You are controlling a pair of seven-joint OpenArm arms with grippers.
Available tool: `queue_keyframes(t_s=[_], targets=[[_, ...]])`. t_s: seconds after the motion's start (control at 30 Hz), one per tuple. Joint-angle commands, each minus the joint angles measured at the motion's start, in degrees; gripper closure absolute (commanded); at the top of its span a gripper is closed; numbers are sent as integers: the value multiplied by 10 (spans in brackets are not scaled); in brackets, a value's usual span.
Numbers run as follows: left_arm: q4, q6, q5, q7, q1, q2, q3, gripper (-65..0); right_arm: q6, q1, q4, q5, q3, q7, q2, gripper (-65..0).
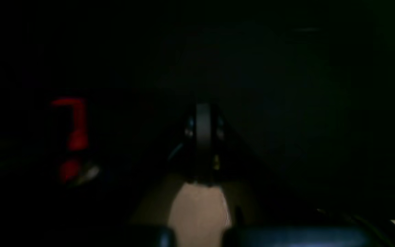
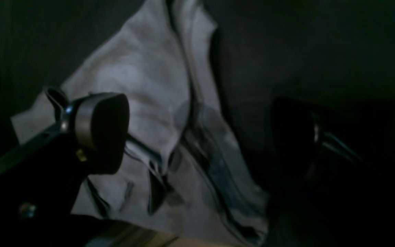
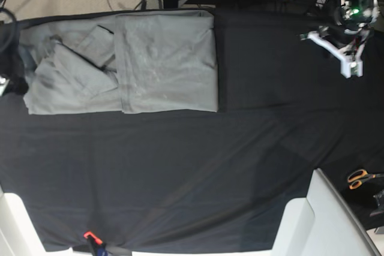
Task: Fold the T-shirt properly
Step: 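Release the shirt and raise the right gripper away, then grasp the shirt's outer end with the right gripper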
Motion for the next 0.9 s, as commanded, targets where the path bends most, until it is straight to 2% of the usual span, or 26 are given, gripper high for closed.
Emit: queue_keyframes(t_s=[0.0,0.13,0.23,0.53,0.73,0.87], targets=[[8,-12,-1,-8,9,-8,-15,0,1,3,-5,4,-12,15,25,-618],[8,-58,-1,-8,21,-4,-54,0,1,2,-72,4,-52,57,39,-618],[8,-59,-1,-8,26,3,-71,0,1,2,-93,6,-86,68,43,-618],[8,-59,-1,-8,18,6,-68,0,1,-11,-29,7,-120,-39,23,-618],[-16,-59,-1,-8,1,7,-67,0,1,-19,3,6,-120,-59,3,-615],[-32,-59,-1,-7,-2,7,-67,0,1,-19,7,5,-121,-70,-13,-519]])
